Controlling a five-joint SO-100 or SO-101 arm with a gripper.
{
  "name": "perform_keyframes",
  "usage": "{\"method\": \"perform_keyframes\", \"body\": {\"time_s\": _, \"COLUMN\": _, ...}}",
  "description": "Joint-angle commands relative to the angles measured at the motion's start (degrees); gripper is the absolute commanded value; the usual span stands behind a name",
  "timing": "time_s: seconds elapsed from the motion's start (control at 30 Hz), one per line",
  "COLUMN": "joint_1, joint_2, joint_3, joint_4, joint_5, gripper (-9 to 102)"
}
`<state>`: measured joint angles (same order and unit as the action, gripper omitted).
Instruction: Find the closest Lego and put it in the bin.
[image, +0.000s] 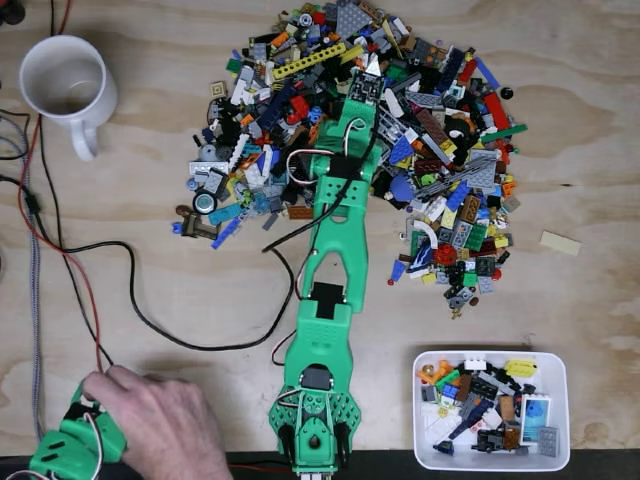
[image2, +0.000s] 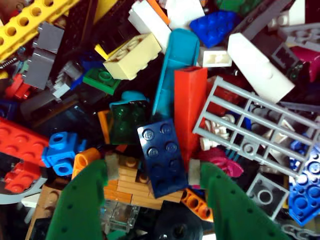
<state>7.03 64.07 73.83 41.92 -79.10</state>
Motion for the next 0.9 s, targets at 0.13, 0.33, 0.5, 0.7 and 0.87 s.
{"method": "perform_keyframes", "body": {"time_s": 0.13, "joint_1": 1.1, "joint_2": -0.2, "joint_3": -5.4, "joint_4": -1.7, "joint_5": -2.3, "gripper": 16}}
{"method": "perform_keyframes", "body": {"time_s": 0.33, "joint_1": 0.6, "joint_2": 0.3, "joint_3": -1.5, "joint_4": -1.8, "joint_5": -2.3, "gripper": 6}}
{"method": "perform_keyframes", "body": {"time_s": 0.5, "joint_1": 0.0, "joint_2": 3.4, "joint_3": -1.0, "joint_4": -1.4, "joint_5": -1.3, "gripper": 1}}
{"method": "perform_keyframes", "body": {"time_s": 0.7, "joint_1": 2.0, "joint_2": 18.9, "joint_3": -5.3, "joint_4": 5.7, "joint_5": -2.2, "gripper": 1}}
{"method": "perform_keyframes", "body": {"time_s": 0.87, "joint_1": 11.0, "joint_2": 40.4, "joint_3": 10.0, "joint_4": 12.6, "joint_5": -2.5, "gripper": 1}}
